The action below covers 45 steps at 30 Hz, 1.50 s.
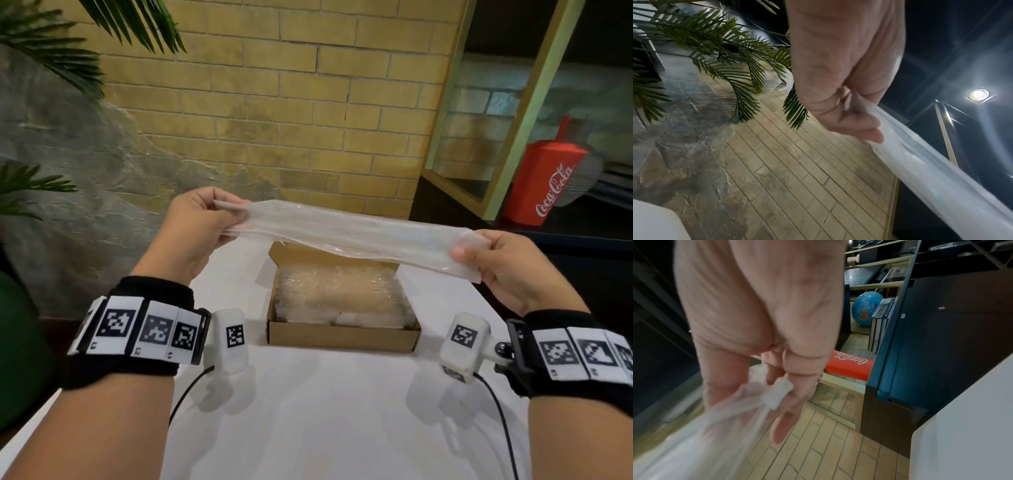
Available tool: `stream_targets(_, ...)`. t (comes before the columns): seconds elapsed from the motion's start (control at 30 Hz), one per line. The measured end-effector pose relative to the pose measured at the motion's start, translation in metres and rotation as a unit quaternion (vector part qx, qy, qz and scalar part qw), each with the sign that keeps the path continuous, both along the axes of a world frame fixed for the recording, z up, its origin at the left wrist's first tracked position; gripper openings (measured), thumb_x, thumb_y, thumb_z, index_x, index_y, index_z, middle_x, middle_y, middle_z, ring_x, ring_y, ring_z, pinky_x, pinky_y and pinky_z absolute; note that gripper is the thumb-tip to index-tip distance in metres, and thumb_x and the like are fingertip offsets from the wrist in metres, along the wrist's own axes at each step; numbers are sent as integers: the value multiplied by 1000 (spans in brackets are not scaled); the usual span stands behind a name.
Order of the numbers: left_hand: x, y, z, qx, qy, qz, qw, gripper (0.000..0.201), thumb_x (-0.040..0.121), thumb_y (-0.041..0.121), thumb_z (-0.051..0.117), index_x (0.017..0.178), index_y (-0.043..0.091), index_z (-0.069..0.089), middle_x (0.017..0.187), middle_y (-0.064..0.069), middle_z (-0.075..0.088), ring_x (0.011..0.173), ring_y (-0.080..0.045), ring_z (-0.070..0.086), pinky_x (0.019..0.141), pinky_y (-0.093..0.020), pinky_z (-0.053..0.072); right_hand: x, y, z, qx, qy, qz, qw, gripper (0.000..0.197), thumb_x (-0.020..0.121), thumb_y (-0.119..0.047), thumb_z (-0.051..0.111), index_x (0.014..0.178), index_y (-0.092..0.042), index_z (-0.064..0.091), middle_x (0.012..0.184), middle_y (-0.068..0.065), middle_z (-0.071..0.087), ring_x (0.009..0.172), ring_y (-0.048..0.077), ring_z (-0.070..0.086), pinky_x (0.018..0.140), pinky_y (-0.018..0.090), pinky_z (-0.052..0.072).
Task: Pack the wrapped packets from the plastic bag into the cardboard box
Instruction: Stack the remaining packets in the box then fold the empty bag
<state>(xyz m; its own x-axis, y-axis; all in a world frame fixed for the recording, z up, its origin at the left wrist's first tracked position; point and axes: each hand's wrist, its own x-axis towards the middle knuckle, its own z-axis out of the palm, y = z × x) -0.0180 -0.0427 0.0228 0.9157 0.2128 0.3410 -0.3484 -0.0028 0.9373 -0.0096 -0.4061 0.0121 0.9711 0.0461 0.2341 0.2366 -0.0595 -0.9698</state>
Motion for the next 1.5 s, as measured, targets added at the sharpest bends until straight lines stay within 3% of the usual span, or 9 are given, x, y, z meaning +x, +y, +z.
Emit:
stream_targets(0.07,2,-1,-1,1,16,3,1000,45,87,-14,46,55,16,56,68,7,70,50,1,62,43,-10,44,-1,3,2,34,7,7,999,19,71,-16,76,81,-8,61,82,7,67,87,26,63,65,22,57)
stream_targets(0.17,8,-2,-7,20,45,24,999,42,87,-18,33,61,12,47,75,-3,60,40,-2,59,36,-9,38,6,5,-4,40,8,-23,999,35,91,9,40,68,-14,52,81,2,65,78,18,61,56,17,54)
stream_targets(0.37,25,-6,-23,26,100,68,992,43,88,-17,26,62,12,45,68,-6,47,36,-1,55,35,-8,37,19,5,-12,27,23,-73,997,41,90,11,36,63,-16,51,62,2,55,41,2,51,40,12,42)
stream_targets(0.63,20,-18,-12,-1,214,-61,975,9,70,6,61,64,4,55,57,-2,62,54,-13,64,52,-13,50,31,2,2,60,138,-132,980,28,88,-4,36,65,-7,51,69,7,48,54,15,47,44,15,43)
stream_targets(0.83,28,-24,1,94,290,-15,952,38,79,-15,57,99,17,62,99,-7,59,86,-20,57,79,-33,53,46,12,2,-39,207,-124,970,16,87,1,57,89,-15,58,80,8,55,66,16,55,57,18,48)
stream_targets(0.93,25,-18,9,90,336,-2,938,29,80,-15,55,86,12,65,83,-5,65,73,-17,57,65,-25,49,38,5,4,-26,288,-64,955,22,85,5,59,102,-8,57,81,9,57,67,15,58,56,14,51)
stream_targets(1.1,25,-8,21,57,416,24,907,31,82,-19,46,65,2,59,65,-12,58,43,-9,56,40,-12,42,12,4,10,-39,352,-28,935,13,82,13,58,81,0,58,69,12,56,50,10,59,48,13,48)
stream_targets(1.37,34,-4,22,157,476,0,866,36,82,-18,39,62,6,56,48,-9,52,31,-12,40,41,-16,33,-18,19,18,-206,348,-57,913,19,88,-11,58,71,-6,51,58,7,50,43,11,39,42,18,34)
stream_targets(1.5,22,2,27,242,397,-36,885,28,87,-4,40,86,14,61,78,-6,58,65,-17,55,56,-22,41,-36,10,42,-142,327,-79,931,20,90,-6,55,71,-4,53,64,9,60,52,13,49,51,21,40)
